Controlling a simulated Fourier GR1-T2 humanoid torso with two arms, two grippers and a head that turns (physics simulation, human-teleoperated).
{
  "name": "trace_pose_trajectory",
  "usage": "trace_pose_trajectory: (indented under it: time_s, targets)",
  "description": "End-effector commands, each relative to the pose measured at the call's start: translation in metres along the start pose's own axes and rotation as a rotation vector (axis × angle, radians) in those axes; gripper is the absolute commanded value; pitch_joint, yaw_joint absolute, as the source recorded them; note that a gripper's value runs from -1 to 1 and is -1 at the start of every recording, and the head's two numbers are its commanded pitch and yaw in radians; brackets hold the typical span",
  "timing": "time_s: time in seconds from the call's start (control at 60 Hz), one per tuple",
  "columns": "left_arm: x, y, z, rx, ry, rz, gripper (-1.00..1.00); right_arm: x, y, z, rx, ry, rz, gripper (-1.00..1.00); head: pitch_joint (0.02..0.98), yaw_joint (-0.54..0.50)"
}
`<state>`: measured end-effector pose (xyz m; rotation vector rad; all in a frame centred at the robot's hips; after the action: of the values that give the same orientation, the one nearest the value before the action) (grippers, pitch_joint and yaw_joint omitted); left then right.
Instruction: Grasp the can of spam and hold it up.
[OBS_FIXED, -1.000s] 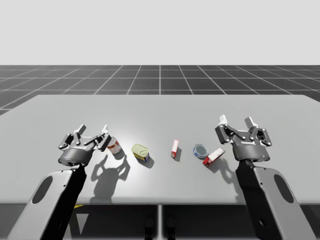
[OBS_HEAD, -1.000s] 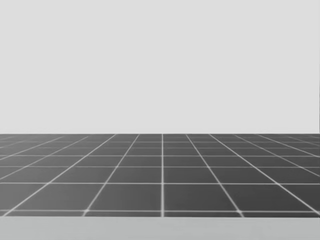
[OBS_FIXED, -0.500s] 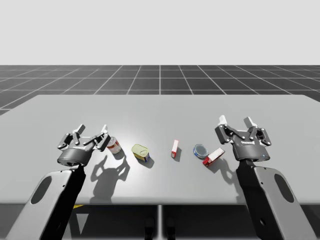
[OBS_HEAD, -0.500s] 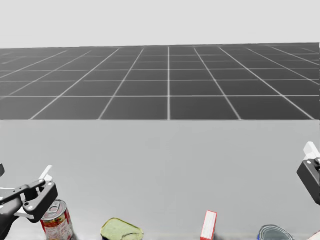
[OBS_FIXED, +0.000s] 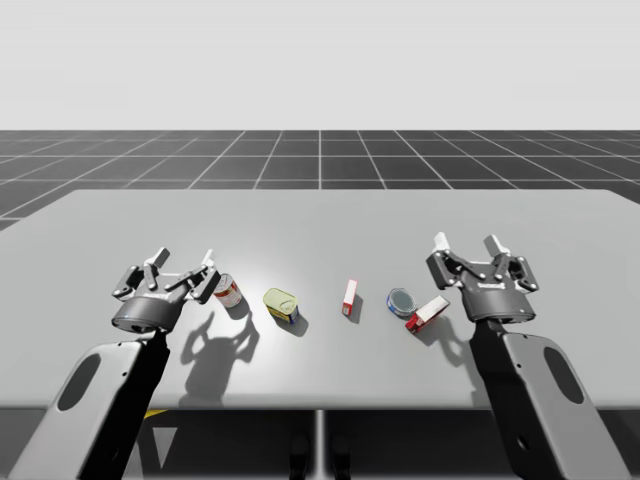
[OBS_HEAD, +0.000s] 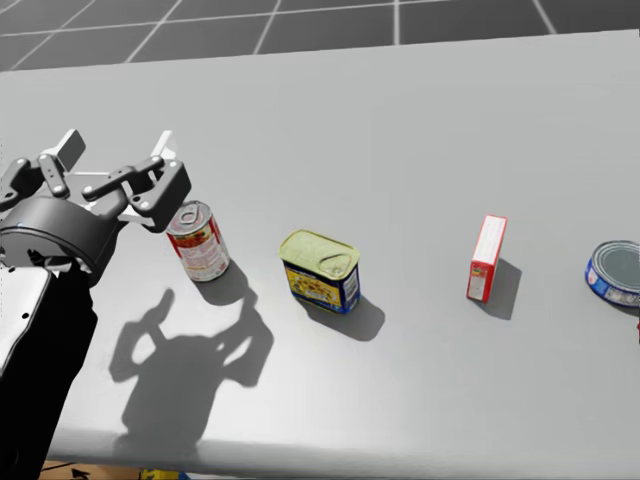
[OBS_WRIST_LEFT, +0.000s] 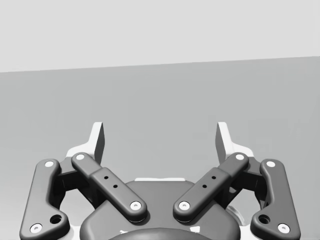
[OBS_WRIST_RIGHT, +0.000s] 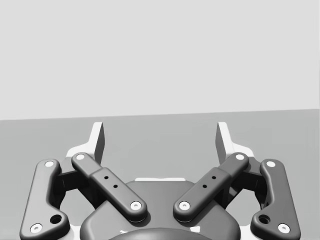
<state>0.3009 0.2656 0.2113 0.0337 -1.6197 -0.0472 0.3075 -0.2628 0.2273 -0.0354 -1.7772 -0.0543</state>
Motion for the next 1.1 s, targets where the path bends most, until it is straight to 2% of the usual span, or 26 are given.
trace_pose_trajectory:
  time_s: [0.017, 0.067, 0.083, 0.133, 0.183, 0.233, 0.3, 0.417, 0.433, 0.5, 0.567, 0.617, 0.667, 0.717, 0.75, 0.8, 1.033, 1.1]
  targets:
    - [0.005, -0.004, 0.004, -0.02, -0.001, 0.008, -1.0, -0.003, 0.003, 0.0, 0.005, 0.008, 0.01, -1.0, 0.827, 0.17]
    - [0.01, -0.007, 0.007, -0.044, 0.005, 0.033, -1.0, -0.003, 0.004, 0.0, 0.005, 0.008, 0.013, -1.0, 0.829, 0.18]
    - [0.012, -0.008, 0.009, -0.044, 0.003, 0.025, -1.0, -0.003, 0.004, -0.001, 0.006, 0.008, 0.013, -1.0, 0.829, 0.18]
    - [0.018, -0.01, 0.013, -0.07, 0.014, 0.078, -1.0, -0.003, 0.004, -0.001, 0.005, 0.007, 0.015, -1.0, 0.828, 0.18]
    - [0.029, -0.016, 0.026, -0.109, 0.01, 0.1, -1.0, -0.004, 0.004, -0.001, 0.004, 0.007, 0.017, -1.0, 0.827, 0.18]
    - [0.035, -0.021, 0.037, -0.124, 0.008, 0.107, -1.0, -0.003, 0.004, -0.001, 0.0, 0.006, 0.014, -1.0, 0.826, 0.18]
    - [0.038, -0.026, 0.054, -0.14, -0.001, 0.082, -1.0, -0.004, 0.004, 0.0, -0.002, 0.007, 0.011, -1.0, 0.827, 0.18]
    - [0.034, -0.035, 0.077, -0.209, 0.021, 0.097, -1.0, -0.004, 0.004, -0.001, 0.001, 0.008, 0.012, -1.0, 0.827, 0.18]
    - [0.032, -0.037, 0.082, -0.216, 0.011, 0.112, -1.0, -0.004, 0.004, -0.001, 0.002, 0.008, 0.013, -1.0, 0.828, 0.18]
    - [0.027, -0.043, 0.096, -0.25, 0.048, 0.146, -1.0, -0.005, 0.004, -0.001, 0.002, 0.007, 0.015, -1.0, 0.828, 0.18]
    - [0.018, -0.05, 0.106, -0.265, 0.043, 0.15, -1.0, -0.005, 0.004, -0.001, 0.003, 0.005, 0.019, -1.0, 0.829, 0.18]
    - [0.012, -0.054, 0.111, -0.276, 0.052, 0.136, -1.0, -0.005, 0.004, -0.001, 0.003, 0.003, 0.021, -1.0, 0.831, 0.18]
    - [0.001, -0.061, 0.119, -0.296, 0.083, 0.131, -1.0, -0.005, 0.004, -0.001, 0.001, 0.002, 0.023, -1.0, 0.832, 0.18]
    - [-0.009, -0.067, 0.123, -0.309, 0.103, 0.098, -1.0, -0.005, 0.004, -0.001, 0.0, 0.002, 0.025, -1.0, 0.833, 0.18]
    - [-0.02, -0.074, 0.126, -0.324, 0.139, 0.102, -1.0, -0.005, 0.003, -0.001, 0.0, 0.0, 0.024, -1.0, 0.833, 0.18]
    - [-0.027, -0.078, 0.128, -0.341, 0.161, 0.089, -1.0, -0.005, 0.003, -0.001, -0.001, -0.001, 0.024, -1.0, 0.832, 0.18]
    - [-0.052, -0.096, 0.123, -0.392, 0.248, 0.087, -1.0, -0.004, 0.003, -0.001, 0.001, -0.008, 0.026, -1.0, 0.828, 0.19]
    - [-0.056, -0.099, 0.117, -0.4, 0.27, 0.101, -1.0, -0.003, 0.003, -0.001, 0.0, -0.009, 0.027, -1.0, 0.828, 0.19]
